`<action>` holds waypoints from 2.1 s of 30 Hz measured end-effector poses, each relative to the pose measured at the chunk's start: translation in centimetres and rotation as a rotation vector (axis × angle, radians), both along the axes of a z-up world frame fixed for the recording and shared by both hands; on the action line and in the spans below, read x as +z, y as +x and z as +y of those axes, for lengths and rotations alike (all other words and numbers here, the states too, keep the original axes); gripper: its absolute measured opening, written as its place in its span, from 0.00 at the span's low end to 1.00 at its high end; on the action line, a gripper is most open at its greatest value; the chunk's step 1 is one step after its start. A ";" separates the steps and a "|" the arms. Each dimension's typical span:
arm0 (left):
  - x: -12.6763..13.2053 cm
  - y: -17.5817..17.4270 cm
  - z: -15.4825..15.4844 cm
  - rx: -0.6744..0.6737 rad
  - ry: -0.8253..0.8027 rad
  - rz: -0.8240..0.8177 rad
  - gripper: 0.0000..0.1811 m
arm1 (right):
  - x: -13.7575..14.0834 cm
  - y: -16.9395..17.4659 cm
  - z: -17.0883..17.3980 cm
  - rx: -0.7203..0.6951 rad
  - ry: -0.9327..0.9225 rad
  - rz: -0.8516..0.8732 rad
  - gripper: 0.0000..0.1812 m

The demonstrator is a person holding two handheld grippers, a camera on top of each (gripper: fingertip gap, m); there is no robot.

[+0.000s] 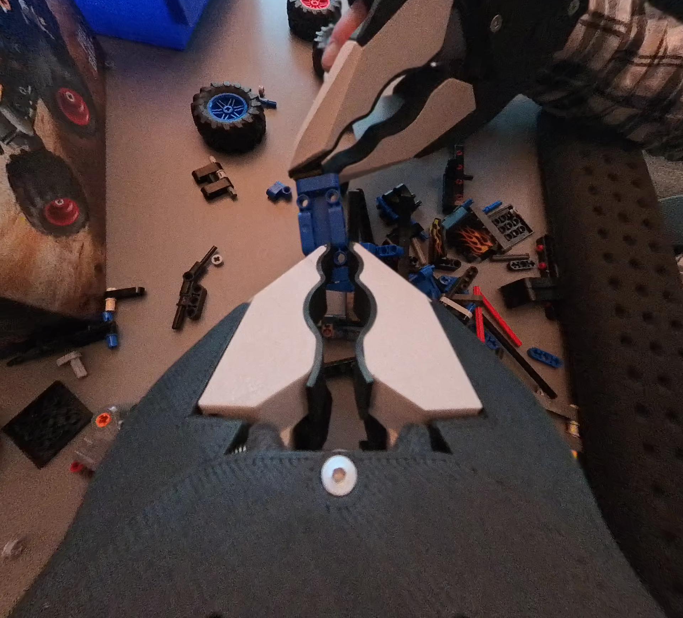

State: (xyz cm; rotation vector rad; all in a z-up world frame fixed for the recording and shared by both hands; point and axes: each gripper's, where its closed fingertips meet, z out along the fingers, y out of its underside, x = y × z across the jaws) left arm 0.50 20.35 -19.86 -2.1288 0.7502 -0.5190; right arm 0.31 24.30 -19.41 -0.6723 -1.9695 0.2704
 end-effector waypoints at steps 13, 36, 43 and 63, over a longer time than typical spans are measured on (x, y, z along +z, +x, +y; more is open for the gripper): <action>-0.7 0.7 1.1 0.020 0.161 0.285 0.20 | -0.1 0.3 -0.9 -0.014 -0.241 -0.048 0.00; -0.7 0.5 2.3 -0.001 0.321 0.680 0.03 | 0.8 0.9 -3.2 0.075 -0.224 -0.060 0.04; -0.8 -0.8 2.0 0.024 0.307 0.621 0.03 | 5.1 1.9 -2.7 0.114 -0.612 0.057 0.03; 7.3 1.9 0.6 0.019 0.412 -0.189 0.03 | 3.2 1.4 -3.2 0.128 -0.887 -0.033 0.05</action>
